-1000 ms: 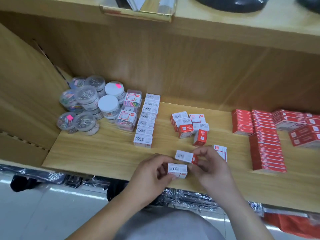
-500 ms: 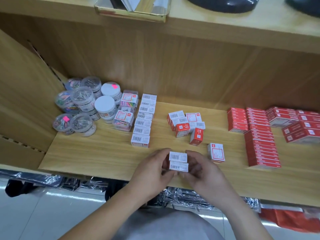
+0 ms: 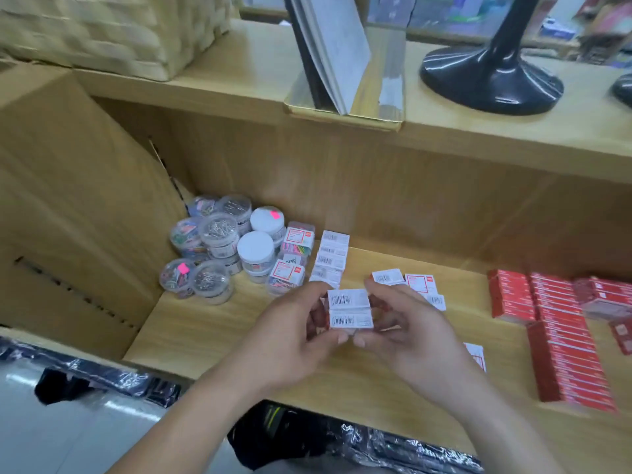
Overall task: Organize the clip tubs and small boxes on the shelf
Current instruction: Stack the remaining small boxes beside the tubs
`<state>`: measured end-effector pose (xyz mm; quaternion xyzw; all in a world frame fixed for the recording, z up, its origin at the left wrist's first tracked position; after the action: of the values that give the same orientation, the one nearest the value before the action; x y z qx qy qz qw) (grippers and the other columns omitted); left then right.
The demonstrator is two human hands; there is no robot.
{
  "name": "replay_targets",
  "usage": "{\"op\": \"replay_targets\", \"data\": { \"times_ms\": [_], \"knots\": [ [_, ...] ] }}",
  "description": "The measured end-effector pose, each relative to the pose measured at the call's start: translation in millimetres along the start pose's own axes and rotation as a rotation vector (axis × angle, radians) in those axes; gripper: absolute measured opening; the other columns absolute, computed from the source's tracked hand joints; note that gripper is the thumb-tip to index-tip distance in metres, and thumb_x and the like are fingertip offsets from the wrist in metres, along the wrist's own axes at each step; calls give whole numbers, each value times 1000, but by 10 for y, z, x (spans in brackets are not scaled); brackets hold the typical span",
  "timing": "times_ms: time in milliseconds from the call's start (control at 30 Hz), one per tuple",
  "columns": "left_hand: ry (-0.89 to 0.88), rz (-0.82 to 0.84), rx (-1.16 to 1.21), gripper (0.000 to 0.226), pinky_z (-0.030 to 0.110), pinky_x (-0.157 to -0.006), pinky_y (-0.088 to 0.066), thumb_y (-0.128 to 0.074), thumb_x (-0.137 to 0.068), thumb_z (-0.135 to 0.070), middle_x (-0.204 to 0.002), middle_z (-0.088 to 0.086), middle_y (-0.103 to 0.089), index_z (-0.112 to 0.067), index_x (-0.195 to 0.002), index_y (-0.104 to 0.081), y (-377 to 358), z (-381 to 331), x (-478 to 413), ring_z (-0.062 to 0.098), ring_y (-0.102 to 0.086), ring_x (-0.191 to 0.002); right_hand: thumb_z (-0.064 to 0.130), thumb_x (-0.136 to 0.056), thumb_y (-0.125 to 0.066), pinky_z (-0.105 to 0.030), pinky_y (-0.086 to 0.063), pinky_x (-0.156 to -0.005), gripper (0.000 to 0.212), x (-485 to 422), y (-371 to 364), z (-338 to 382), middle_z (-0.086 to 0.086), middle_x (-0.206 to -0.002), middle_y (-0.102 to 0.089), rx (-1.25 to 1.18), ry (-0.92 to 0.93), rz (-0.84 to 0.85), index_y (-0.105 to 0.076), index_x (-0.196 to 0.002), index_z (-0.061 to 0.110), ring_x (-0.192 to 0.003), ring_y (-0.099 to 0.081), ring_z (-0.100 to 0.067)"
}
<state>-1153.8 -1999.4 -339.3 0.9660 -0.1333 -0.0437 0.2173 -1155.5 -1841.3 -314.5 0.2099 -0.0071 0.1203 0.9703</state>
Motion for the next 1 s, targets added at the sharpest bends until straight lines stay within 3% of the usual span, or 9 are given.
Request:
{"op": "replay_targets", "data": {
  "times_ms": [133,233,400,467,533,633,700,833,1000],
  "knots": [
    [-3,-16,13,40,44,-64,-55,-77,-85,-26,-86,2,-68,-36,-121,-62,264,5,-166,25,-62,-69,4,-77,-85,-21,-52,-64,53,-322,-47,120,1,-105,-65,-13,-4,78,-65,-118,32,-66,-65,-9],
    [24,-134,-56,40,32,-61,-52,-78,-86,-20,-84,-6,-63,-42,-115,-60,452,50,-294,9,-56,-62,13,-74,-89,-19,-48,-57,43,-627,-11,75,8,-102,-69,18,-37,16,-69,-109,28,-64,-64,-6],
    [48,-284,-241,35,22,-67,-48,-76,-88,-24,-89,-11,-61,-27,-121,-66,657,129,-359,7,-57,-72,22,-76,-87,-33,-60,-77,44,-1155,-9,-244,-1,-116,-63,100,-90,-187,-62,-112,26,-72,-67,-8],
    [30,-280,-282,32,8,-64,-40,-75,-88,-25,-91,-11,-61,-25,-119,-68,664,117,-366,6,-57,-77,25,-77,-86,-29,-59,-76,43,-1283,-34,-295,2,-118,-60,113,-106,-220,-60,-111,28,-72,-67,-4],
    [20,-283,-317,28,5,-63,-38,-75,-88,-27,-91,-12,-62,-27,-116,-69,669,131,-362,4,-57,-79,23,-79,-84,-22,-57,-73,42,-1356,-72,-293,1,-118,-58,136,-104,-242,-57,-108,33,-72,-66,-3],
    [2,-292,-328,26,8,-63,-39,-74,-87,-28,-90,-12,-62,-31,-113,-70,672,180,-370,5,-58,-76,20,-80,-83,-24,-56,-75,44,-1364,-133,-346,-1,-117,-59,159,-145,-280,-61,-117,26,-78,-66,-5],
    [-9,-282,-329,26,17,-66,-44,-73,-87,-28,-92,-11,-61,-30,-113,-69,656,218,-386,5,-56,-72,23,-79,-84,-31,-57,-78,45,-1332,-145,-372,1,-113,-62,145,-162,-314,-63,-119,21,-83,-66,-8],
    [-39,-263,-298,24,30,-68,-52,-70,-87,-26,-94,-10,-58,-26,-112,-68,621,247,-393,8,-57,-69,14,-87,-75,-38,-58,-85,16,-1287,-149,-409,16,-87,-73,64,-186,-323,-65,-88,26,-83,-70,-2],
    [-58,-227,-281,23,26,-69,-51,-68,-87,-24,-94,-11,-57,-26,-110,-70,564,276,-459,6,-57,-69,12,-92,-64,-41,-59,-84,19,-1313,-240,-418,16,-91,-77,83,-163,-246,-72,-105,24,-85,-73,-6]
  ]
}}
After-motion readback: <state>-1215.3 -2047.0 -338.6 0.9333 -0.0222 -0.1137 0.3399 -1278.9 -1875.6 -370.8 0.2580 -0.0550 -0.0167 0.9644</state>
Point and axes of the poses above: each hand's wrist, its own x-axis away from the middle knuckle, its own y-axis out of the back of the hand, z = x × y, the point moved 9 cm from there along -x, towards the middle knuckle
